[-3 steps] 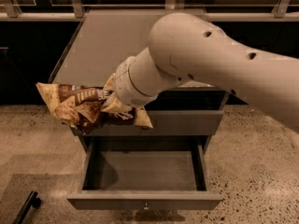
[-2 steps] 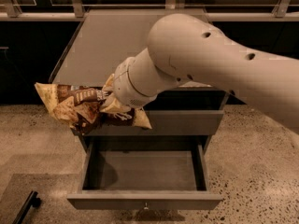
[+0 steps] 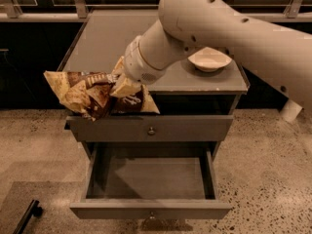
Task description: Pick brown chip bag from middle drawer and place on counter
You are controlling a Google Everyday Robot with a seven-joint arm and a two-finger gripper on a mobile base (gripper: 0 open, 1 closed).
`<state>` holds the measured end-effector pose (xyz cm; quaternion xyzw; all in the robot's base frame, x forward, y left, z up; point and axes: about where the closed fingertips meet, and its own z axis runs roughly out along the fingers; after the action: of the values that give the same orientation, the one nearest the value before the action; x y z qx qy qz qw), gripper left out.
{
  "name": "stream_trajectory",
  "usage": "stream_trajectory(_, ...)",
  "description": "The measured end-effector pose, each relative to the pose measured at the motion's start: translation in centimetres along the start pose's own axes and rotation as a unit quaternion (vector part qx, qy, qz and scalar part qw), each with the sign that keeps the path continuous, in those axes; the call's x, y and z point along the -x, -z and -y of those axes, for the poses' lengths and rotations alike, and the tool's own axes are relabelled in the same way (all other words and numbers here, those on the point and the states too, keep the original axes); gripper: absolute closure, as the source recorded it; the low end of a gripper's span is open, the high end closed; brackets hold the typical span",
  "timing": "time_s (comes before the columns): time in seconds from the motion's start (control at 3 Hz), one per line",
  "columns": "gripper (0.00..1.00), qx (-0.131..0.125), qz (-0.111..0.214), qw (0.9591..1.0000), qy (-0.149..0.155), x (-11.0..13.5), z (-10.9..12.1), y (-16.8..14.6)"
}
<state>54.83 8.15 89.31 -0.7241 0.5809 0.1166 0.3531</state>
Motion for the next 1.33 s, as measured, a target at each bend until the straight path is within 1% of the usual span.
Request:
stream_trajectory(0.33,1.0,0.017,0.017,0.9997,-0.007,-1.7,3.8,-0.1)
stream_trajectory(0.67,1.0,0.025,0.011,0.9996,-0.01,-2.3,7.3,0.8)
stream_trajectory(1.0,1.0,0.022,-0.003,0.9996,-0.016,-2.4,10.2,2.1)
stream_trajectory(1.33,1.0,0.012,-0.009,0.9991,-0.039,-3.8,12.0,2.7)
